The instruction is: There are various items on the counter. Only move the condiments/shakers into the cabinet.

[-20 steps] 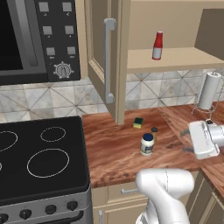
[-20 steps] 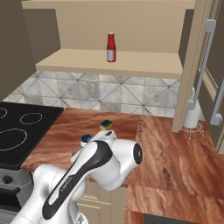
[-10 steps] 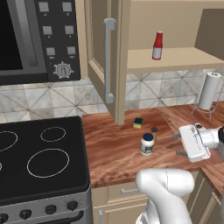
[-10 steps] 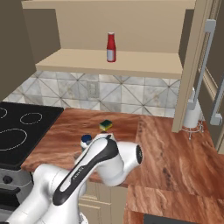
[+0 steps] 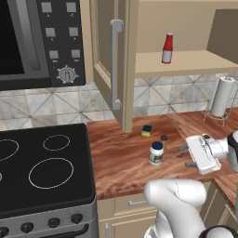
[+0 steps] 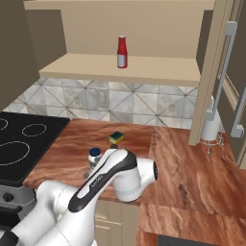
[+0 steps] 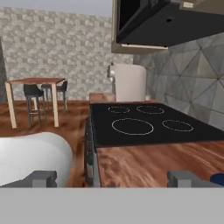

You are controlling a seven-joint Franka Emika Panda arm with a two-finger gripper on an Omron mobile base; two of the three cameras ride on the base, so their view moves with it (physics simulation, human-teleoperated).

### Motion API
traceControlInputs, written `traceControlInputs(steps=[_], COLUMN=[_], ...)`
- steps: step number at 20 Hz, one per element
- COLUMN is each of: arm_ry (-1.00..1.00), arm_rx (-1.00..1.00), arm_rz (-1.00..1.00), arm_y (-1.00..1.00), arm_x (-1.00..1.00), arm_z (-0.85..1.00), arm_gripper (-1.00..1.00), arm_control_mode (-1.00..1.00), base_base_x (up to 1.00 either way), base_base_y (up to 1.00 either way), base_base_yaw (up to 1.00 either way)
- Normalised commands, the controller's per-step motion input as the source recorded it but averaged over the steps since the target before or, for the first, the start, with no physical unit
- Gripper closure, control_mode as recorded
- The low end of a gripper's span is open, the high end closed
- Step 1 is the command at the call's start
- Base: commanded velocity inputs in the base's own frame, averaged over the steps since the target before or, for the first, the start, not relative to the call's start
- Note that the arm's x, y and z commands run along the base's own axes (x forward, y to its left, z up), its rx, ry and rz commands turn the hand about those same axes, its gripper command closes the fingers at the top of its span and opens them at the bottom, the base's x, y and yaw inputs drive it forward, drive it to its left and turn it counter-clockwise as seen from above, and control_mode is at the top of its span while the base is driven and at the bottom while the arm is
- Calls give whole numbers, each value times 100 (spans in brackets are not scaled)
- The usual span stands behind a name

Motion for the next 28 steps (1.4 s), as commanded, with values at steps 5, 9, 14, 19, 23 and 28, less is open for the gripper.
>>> traceControlInputs(steps=[5,9,14,19,23,28], arm_ry=[0,4,6,7,6,6], arm_rx=[4,1,0,0,0,0], arm_rz=[5,2,0,0,0,0], arm_y=[0,2,1,0,1,8], arm_x=[23,39,41,24,8,7], arm_z=[-8,-4,-2,-7,-8,-3], arm_gripper=[-100,-100,-100,-100,-100,-100], arm_control_mode=[-100,-100,-100,-100,-100,-100], base_base_x=[0,0,0,0,0,0], base_base_y=[0,0,0,0,0,0], base_base_yaw=[0,0,0,0,0,0])
